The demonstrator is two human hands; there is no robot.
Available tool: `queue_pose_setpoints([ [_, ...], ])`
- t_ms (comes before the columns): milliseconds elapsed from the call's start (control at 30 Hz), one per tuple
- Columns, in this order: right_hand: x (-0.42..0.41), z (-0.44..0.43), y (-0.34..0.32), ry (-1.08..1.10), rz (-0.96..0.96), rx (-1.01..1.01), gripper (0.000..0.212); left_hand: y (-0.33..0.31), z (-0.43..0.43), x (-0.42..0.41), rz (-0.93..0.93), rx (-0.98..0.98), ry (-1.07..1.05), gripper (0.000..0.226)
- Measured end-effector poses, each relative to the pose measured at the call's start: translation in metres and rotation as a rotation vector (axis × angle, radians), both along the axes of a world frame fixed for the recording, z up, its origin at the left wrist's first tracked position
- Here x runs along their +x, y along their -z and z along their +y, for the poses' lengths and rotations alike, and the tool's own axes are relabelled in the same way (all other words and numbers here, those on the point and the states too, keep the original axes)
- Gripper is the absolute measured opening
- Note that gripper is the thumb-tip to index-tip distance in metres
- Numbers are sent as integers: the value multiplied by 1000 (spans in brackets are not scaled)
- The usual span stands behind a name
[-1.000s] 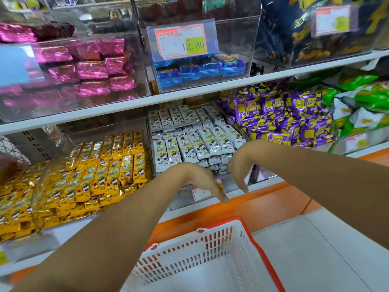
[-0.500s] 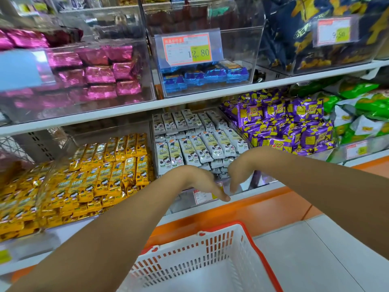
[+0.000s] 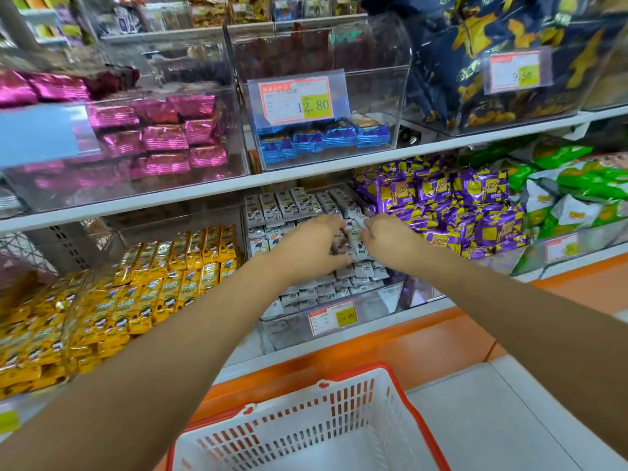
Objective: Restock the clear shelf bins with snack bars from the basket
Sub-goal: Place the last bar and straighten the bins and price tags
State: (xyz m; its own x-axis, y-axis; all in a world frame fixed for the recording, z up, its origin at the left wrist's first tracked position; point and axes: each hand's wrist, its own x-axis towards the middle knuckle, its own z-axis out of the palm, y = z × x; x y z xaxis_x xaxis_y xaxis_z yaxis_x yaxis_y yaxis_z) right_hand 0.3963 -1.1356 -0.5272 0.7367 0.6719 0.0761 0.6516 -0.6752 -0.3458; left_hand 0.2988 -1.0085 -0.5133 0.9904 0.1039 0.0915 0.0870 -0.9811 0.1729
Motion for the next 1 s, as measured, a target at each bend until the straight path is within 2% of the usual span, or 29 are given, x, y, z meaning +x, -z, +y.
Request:
queue_pose_setpoints([
  [67, 2, 3, 13, 34, -41, 41, 35, 12, 5, 0, 96, 12, 34, 84],
  [133, 3, 5, 27, 24, -81, 77, 39, 24, 8, 3, 105, 7, 46, 88],
  [267, -1, 12, 43, -15, -81, 165, 47, 37, 11, 12, 85, 40, 65, 89],
  [400, 6, 14, 30, -4, -52, 239, 37, 45, 16, 15, 68, 64, 63, 86],
  [533, 26, 23, 13, 7, -1, 184, 45, 47, 17, 17, 24, 56, 74, 80],
  [733, 41, 50, 14, 61, 215, 172, 49, 49, 19, 16, 2, 69, 84, 79],
  [867, 52, 62, 10, 122, 245, 131, 44, 46, 17, 14, 6, 28, 69, 74],
  [1000, 57, 70, 9, 154, 259, 93, 46, 40, 16, 12, -36, -58, 45, 67],
])
